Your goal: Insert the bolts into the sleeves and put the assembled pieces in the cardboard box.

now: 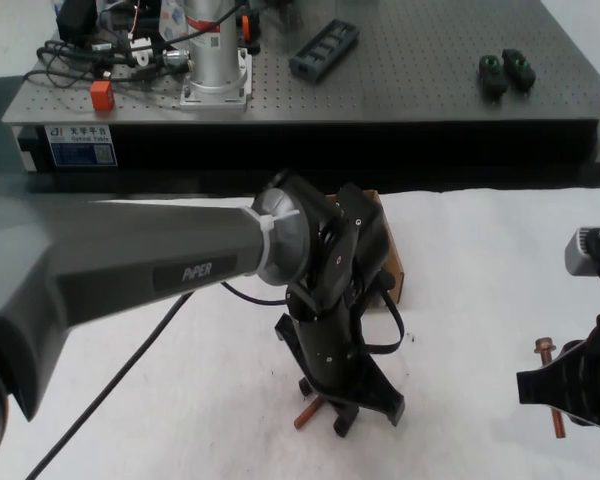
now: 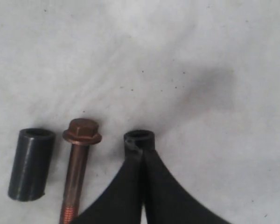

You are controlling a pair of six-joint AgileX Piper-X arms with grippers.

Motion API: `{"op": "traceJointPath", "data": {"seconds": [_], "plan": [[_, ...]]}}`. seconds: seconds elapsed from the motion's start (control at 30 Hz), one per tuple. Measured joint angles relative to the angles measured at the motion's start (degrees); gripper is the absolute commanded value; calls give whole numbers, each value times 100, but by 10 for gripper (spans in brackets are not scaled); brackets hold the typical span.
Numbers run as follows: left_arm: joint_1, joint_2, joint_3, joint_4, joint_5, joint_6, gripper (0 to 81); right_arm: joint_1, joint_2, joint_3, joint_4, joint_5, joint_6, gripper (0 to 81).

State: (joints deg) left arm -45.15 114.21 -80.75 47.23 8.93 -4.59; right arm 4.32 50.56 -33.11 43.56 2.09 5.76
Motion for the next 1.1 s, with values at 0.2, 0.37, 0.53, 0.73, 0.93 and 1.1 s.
{"op": "traceJointPath", "data": {"seconds": [0.2,0.37,0.53,0.73,0.93,1.1], "plan": [[0,0,-14,40,307,174,321,0,0,0,0,0,0,34],[0,30,-14,63,285,366,335,0,0,0,0,0,0,34],[0,111,-14,63,255,514,264,0,0,0,0,0,0,34],[0,217,-14,63,255,513,264,0,0,0,0,0,0,34],[0,215,-26,63,255,513,218,0,0,0,0,0,0,34],[0,215,-26,-27,231,513,0,0,0,0,0,0,0,34]]}}
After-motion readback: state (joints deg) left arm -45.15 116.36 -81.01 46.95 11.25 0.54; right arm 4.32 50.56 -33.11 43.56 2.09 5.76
